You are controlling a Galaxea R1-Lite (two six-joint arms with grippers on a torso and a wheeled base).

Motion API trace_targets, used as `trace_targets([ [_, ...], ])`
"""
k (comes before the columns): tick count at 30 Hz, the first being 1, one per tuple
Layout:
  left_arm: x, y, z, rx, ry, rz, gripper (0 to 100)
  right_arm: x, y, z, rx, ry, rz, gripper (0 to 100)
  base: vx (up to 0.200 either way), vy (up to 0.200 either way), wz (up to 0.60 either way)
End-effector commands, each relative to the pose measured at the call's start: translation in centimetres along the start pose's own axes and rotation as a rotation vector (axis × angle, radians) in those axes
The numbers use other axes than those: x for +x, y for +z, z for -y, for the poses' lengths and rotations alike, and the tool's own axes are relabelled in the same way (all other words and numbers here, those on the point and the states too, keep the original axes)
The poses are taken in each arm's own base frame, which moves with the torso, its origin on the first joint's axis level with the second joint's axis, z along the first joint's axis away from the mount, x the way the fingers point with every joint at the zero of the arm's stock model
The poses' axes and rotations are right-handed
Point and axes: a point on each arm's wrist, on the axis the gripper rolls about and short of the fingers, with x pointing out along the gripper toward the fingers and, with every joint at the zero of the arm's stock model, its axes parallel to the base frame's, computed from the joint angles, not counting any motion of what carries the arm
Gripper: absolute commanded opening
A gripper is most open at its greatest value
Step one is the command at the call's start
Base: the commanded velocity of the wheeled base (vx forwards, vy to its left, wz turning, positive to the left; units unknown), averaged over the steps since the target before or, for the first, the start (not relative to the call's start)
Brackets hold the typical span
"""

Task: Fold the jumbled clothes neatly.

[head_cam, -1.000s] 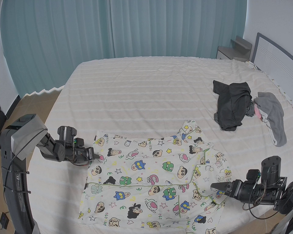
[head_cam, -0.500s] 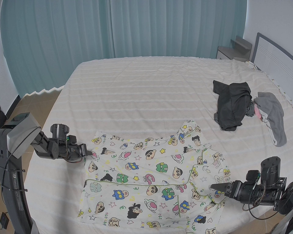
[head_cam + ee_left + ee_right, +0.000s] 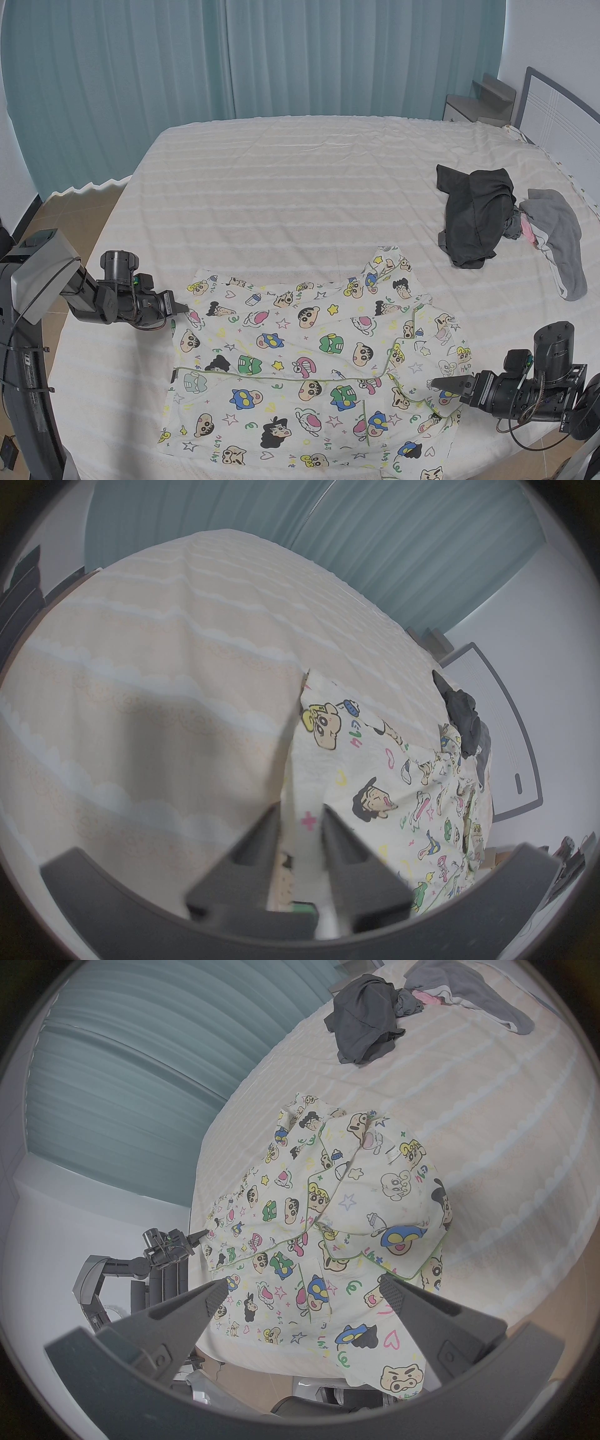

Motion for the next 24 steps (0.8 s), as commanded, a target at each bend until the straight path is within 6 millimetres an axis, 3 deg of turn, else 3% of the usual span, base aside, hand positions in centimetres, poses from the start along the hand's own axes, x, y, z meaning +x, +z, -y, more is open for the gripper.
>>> trace_targets([
  [1,-0.5,0.4,0.4,-0.025,-0.002,0.014,100,0.0,0.0,0.0,0.000,-0.001,-0.002,100,0.000,0.000,0.00],
  [4,-1.7,0.9,0.4,-0.038,0.000,0.028,100,0.0,0.0,0.0,0.000,-0.001,-0.002,100,0.000,0.000,0.00],
  [5,-2.9,1.1,0.4,-0.049,0.003,0.029,100,0.0,-0.1,0.0,0.001,-0.003,-0.004,100,0.000,0.000,0.00],
  [13,-7.2,-0.7,1.3,-0.094,-0.004,-0.019,100,0.0,-0.1,0.1,0.001,-0.003,-0.004,100,0.000,0.000,0.00],
  [19,-7.6,-0.8,0.0,-0.120,0.022,-0.010,100,0.0,-0.1,0.1,0.002,-0.003,-0.006,100,0.000,0.000,0.00],
  [24,-6.2,0.5,-0.8,-0.115,0.034,0.012,100,-0.1,-0.2,0.2,0.002,-0.005,-0.012,100,0.000,0.000,0.00],
])
